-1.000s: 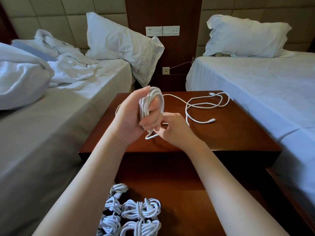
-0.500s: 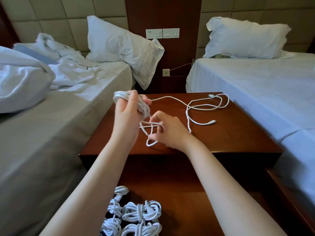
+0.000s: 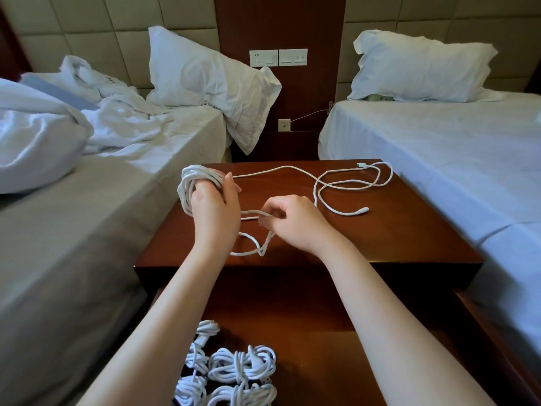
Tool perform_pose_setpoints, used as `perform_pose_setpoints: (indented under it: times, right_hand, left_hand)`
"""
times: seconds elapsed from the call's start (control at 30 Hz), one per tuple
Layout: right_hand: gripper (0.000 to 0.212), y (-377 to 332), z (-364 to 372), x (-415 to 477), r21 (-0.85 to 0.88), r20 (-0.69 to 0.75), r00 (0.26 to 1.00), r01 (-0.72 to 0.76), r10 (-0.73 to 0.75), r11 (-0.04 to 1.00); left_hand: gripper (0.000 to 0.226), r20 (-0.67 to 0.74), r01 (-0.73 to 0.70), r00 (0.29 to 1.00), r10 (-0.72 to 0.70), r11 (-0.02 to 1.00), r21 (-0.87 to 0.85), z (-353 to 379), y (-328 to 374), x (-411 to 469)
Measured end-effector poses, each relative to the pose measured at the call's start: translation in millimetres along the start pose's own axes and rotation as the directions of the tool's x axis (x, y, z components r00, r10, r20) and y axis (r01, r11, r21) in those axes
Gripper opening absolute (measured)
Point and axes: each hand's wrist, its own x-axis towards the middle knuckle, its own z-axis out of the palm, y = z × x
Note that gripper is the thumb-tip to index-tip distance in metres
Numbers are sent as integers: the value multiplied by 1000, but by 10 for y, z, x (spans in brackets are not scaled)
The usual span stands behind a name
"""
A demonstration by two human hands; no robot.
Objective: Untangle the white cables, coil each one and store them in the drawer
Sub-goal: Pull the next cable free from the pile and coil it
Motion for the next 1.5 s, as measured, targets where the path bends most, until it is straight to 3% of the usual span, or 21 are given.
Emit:
perform_pose_setpoints:
  times: [0.2,0.37,0.43,0.5,0.6,0.77,0.87,1.03,1.2,1.37,1.5]
  right_hand:
    - [18,-19,-14,-43,119,-101,994,40,-28,992]
    - [34,49,-43,-14,375,-189,982,85,-14,923]
    - [36,94,-53,-10,444,-196,981,87,2,892]
    - [36,127,-74,-14,483,-202,979,91,10,871]
    - [35,143,-96,-2,499,-172,985,84,4,862]
    - [34,149,-124,14,501,-95,995,59,-12,863]
    - [35,167,-121,10,484,-83,996,56,-18,873]
    - [34,261,-210,-10,407,-254,966,55,55,912]
    - [21,546,-228,-10,114,-437,887,-111,151,987]
    - [19,726,-144,61,-9,-628,752,-262,198,965]
    - [21,869,-174,27,1,-724,641,-370,256,929]
  left_hand:
    - [30,90,-27,996,18,994,102,36,-51,-32]
    - [24,253,-81,966,47,989,126,20,94,-74]
    - [31,367,-20,930,-21,994,107,-13,127,-71]
    - [23,504,42,859,-90,993,107,-40,121,-56]
    - [13,605,-15,790,-94,985,173,-31,72,-57]
    - [23,519,-97,854,-37,969,228,-5,70,-83]
    - [30,469,-188,883,3,918,349,-20,63,-107]
    - [21,379,-151,923,-71,837,525,-154,-121,-26]
    - [25,330,-72,930,-163,799,597,-266,-346,33]
    - [32,350,-52,917,-191,813,580,-220,-342,18]
    - [30,338,12,910,-240,831,556,-242,-351,25]
